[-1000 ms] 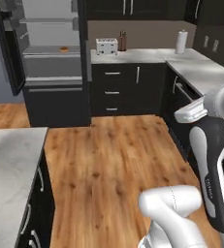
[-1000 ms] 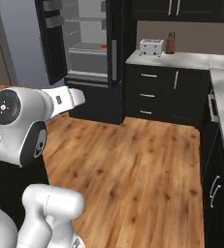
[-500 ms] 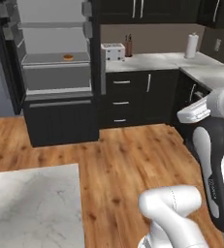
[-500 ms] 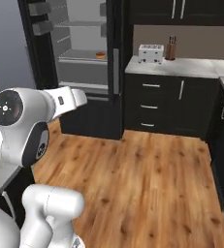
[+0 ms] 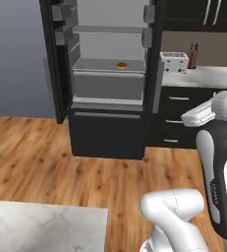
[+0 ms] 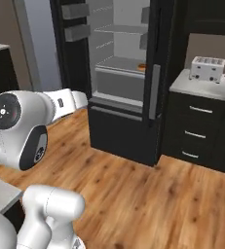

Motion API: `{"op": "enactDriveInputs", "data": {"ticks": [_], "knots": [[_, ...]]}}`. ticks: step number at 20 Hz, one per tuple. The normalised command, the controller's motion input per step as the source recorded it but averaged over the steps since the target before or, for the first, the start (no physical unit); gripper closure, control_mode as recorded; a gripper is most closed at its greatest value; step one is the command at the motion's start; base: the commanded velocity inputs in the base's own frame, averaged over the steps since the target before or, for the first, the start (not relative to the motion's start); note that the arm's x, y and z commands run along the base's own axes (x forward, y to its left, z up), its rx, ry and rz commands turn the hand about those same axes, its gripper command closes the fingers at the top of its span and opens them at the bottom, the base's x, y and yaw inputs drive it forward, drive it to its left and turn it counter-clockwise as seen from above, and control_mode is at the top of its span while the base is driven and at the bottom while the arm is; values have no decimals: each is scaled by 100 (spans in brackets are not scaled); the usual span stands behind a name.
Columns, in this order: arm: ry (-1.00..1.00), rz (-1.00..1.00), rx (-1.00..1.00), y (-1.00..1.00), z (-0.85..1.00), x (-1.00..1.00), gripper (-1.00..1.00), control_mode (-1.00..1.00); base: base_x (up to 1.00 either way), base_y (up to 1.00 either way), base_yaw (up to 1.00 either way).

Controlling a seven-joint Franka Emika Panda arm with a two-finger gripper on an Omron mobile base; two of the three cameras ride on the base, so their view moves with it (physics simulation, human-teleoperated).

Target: Take the donuts from the fridge and place them on the empty tray on the dining counter.

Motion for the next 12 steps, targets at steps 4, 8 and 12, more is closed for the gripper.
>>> {"op": "enactDriveInputs", "data": {"ticks": [4, 8, 12], "knots": [[0, 0, 0, 0, 0, 0, -100, 100, 100, -8, 58], [0, 0, 0, 0, 0, 0, -100, 100, 100, -5, 39], [0, 0, 0, 0, 0, 0, -100, 100, 100, -5, 12]]}}
